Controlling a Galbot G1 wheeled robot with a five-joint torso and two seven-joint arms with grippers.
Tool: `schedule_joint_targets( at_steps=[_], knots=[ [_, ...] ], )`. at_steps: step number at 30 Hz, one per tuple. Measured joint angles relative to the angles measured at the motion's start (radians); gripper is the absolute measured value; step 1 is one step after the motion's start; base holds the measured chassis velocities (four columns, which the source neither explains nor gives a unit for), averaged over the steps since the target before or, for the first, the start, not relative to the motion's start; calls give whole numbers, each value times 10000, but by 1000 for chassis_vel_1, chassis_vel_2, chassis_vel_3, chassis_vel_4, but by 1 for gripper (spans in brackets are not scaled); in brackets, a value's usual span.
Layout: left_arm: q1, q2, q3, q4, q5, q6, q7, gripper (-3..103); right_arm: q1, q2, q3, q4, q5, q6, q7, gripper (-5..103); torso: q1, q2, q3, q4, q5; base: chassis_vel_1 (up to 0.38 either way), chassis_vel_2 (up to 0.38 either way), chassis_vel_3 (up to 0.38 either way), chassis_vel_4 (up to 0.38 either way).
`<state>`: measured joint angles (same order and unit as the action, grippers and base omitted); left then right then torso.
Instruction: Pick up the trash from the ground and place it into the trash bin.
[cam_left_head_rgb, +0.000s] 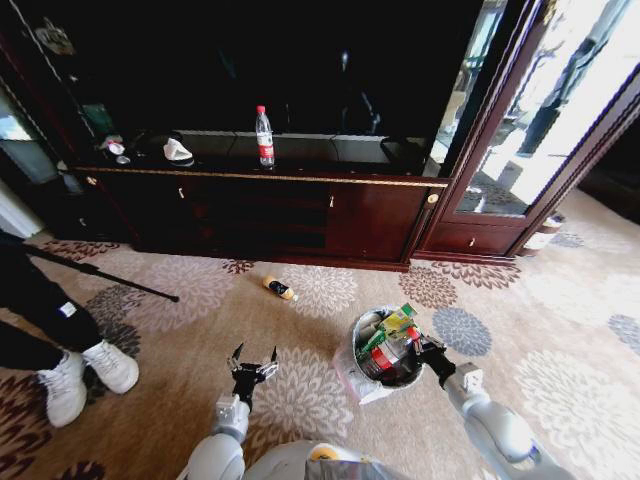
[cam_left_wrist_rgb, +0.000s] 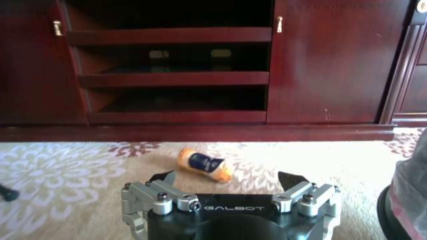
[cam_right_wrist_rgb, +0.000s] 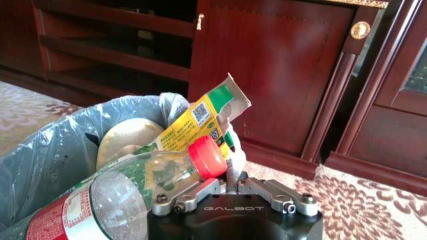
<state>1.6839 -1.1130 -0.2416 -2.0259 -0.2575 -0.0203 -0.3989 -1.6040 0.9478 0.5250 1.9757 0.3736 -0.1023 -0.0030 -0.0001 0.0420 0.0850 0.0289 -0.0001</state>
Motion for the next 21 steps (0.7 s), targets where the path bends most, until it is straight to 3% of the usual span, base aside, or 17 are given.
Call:
schedule_joint_targets(
  at_steps=[15,21],
  knots=[
    [-50,54,251,5,66,0,-194,100,-49,20,-24,51,-45,14,-113,2,1,-1,2,3,2,-208,221,222,-225],
    [-261,40,438,504,-230,-28,-443,100,-114,41,-48,52,-195,6,-192,2,2,-1,4,2,3,-169,165,162,-172]
  ],
)
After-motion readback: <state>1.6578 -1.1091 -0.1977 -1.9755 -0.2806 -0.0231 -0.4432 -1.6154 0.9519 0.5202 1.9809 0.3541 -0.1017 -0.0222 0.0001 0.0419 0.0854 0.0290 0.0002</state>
